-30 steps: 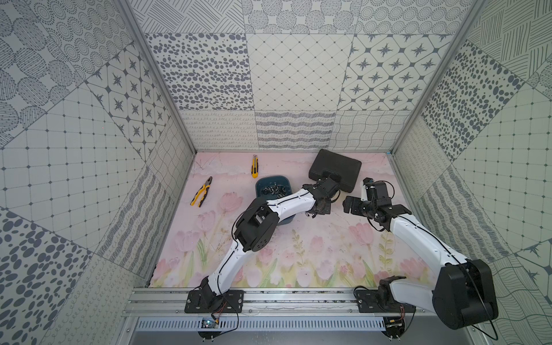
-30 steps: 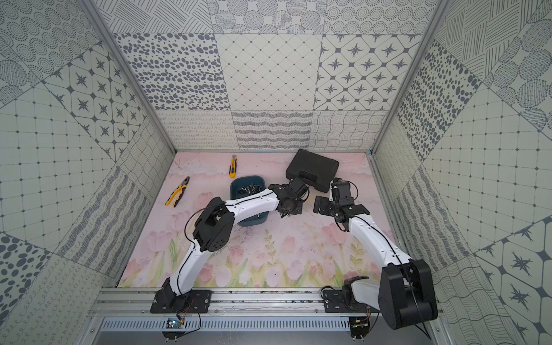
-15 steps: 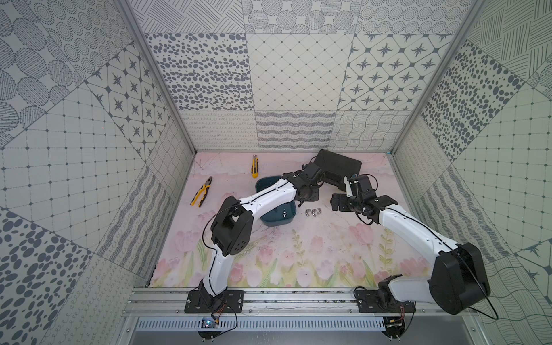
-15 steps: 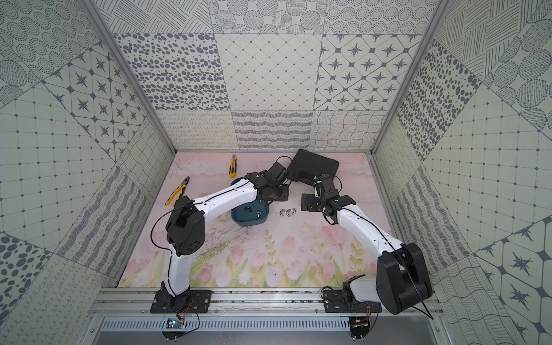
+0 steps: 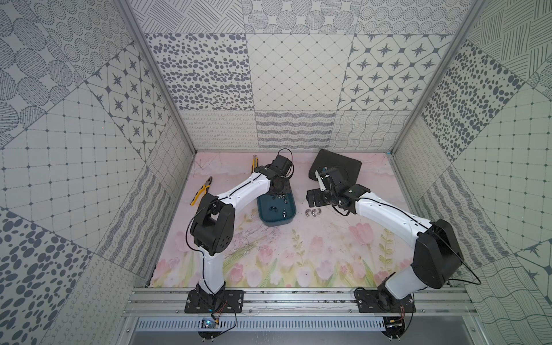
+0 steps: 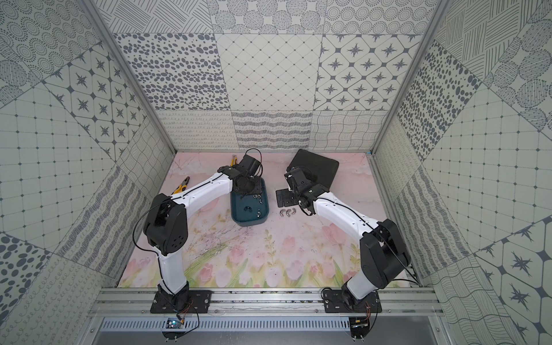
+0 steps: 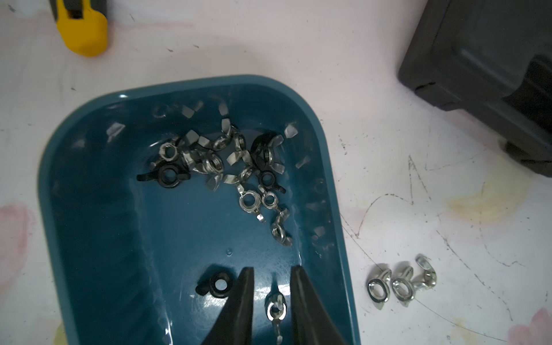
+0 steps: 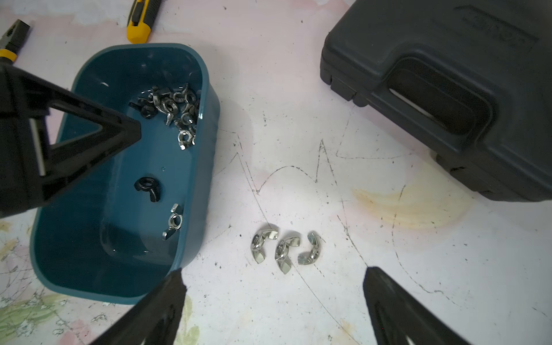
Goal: Take out the wing nut from the storage box
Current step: Pick up the wing nut from the storage box.
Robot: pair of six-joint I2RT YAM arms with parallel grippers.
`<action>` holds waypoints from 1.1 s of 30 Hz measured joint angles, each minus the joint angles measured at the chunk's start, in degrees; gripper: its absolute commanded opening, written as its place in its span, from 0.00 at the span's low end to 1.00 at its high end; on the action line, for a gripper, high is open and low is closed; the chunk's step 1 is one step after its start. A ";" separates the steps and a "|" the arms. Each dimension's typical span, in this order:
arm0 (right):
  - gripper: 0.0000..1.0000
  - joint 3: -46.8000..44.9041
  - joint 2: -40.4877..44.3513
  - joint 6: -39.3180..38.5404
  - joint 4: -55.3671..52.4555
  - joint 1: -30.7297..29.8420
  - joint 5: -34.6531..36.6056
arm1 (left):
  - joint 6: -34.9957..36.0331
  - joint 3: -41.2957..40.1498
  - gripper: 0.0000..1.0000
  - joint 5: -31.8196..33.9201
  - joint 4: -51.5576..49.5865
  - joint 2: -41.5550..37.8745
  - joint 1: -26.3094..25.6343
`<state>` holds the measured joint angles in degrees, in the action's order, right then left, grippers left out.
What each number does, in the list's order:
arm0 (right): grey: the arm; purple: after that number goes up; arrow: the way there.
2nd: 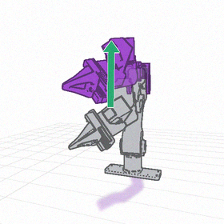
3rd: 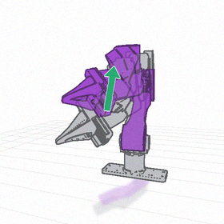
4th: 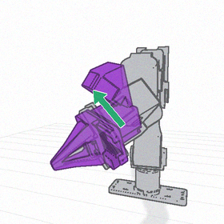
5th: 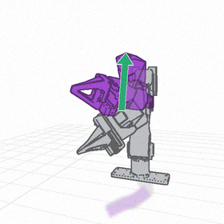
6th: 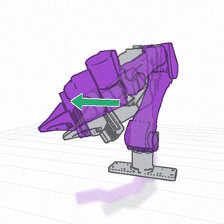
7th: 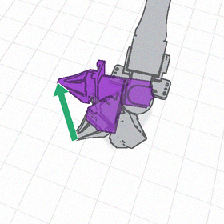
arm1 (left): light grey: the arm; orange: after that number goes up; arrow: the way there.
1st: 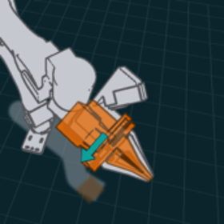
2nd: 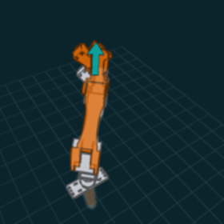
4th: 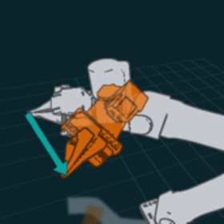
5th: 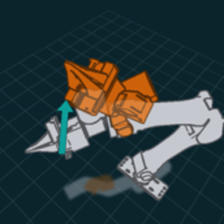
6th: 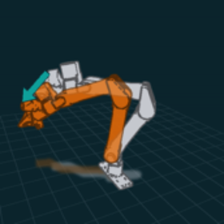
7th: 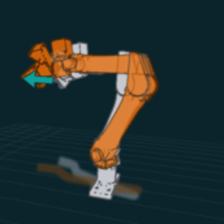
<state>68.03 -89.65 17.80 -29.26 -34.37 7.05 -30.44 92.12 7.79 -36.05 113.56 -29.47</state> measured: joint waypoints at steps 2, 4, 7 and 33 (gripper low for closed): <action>0.97 0.00 0.00 0.00 -0.13 0.02 0.26 | 0.04 0.09 0.26 -1.22 0.07 1.99 0.15; 0.97 -0.11 0.00 -0.02 -0.13 0.07 0.57 | -0.02 0.20 0.25 -1.88 0.07 3.45 0.22; 0.97 -0.55 0.00 -0.20 -0.15 0.13 0.81 | -0.07 0.44 0.24 -2.93 0.39 5.40 0.24; 0.97 -2.51 -0.35 -0.26 -0.33 0.37 0.90 | -1.27 1.86 0.06 -2.60 4.48 10.95 -0.74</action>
<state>65.52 -90.00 17.54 -29.58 -34.00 7.94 -31.70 93.97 5.19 -31.57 124.51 -30.22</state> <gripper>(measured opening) 0.974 0.100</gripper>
